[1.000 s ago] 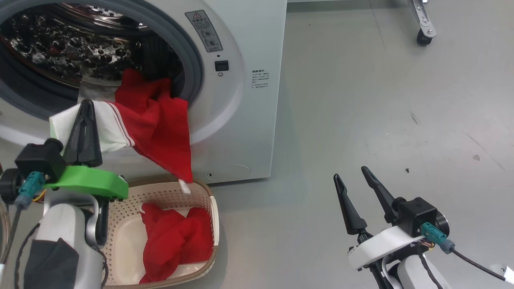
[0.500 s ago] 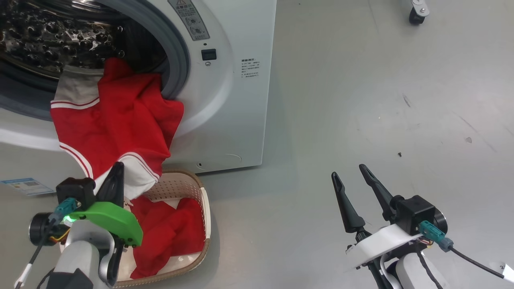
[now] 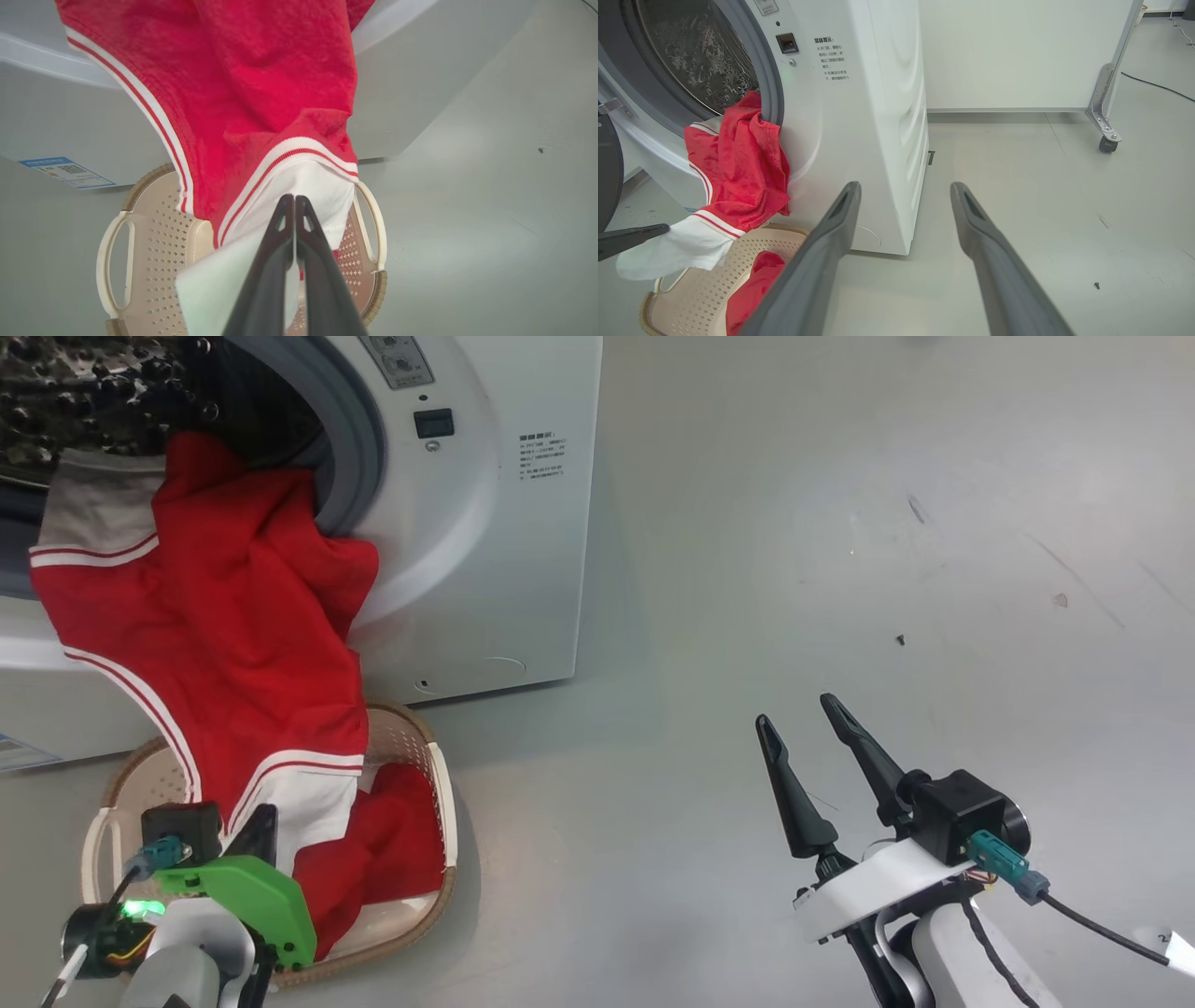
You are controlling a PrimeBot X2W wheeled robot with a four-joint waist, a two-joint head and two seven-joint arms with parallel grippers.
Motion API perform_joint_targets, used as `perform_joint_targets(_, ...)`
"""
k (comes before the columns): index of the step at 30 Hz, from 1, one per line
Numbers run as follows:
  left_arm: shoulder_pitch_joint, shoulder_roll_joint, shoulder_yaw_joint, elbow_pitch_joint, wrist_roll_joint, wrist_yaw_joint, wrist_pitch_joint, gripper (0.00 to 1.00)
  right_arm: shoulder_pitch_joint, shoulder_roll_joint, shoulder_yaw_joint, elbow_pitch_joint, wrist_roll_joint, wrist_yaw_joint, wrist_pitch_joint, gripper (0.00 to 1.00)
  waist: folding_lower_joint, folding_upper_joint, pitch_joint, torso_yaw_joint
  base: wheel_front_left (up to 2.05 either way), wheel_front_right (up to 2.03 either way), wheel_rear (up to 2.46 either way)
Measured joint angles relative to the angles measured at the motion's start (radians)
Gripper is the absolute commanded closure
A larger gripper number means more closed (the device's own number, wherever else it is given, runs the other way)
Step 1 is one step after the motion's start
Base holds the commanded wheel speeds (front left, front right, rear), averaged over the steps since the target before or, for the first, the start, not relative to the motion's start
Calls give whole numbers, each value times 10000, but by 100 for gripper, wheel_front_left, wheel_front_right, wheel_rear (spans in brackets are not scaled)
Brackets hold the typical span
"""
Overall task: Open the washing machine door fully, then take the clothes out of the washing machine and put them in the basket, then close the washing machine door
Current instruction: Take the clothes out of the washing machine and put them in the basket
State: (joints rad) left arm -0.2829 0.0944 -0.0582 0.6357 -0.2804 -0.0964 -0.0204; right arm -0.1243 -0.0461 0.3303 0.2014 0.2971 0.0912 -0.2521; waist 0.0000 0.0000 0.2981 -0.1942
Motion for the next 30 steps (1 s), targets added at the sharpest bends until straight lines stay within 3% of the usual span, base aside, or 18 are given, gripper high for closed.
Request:
perform_joint_targets(17, -690, 489, 36, 1455, 184, 207, 458, 100, -618, 2, 90, -267, 77, -46, 0, 0, 0, 0, 1469, -770, 0, 0, 0)
perform_joint_targets(30, -1208, 500, 40, 2466, 198, 247, 405, 100, -807, 4, 13, -290, 104, -127, 0, 0, 0, 0, 1968, -1109, 0, 0, 0)
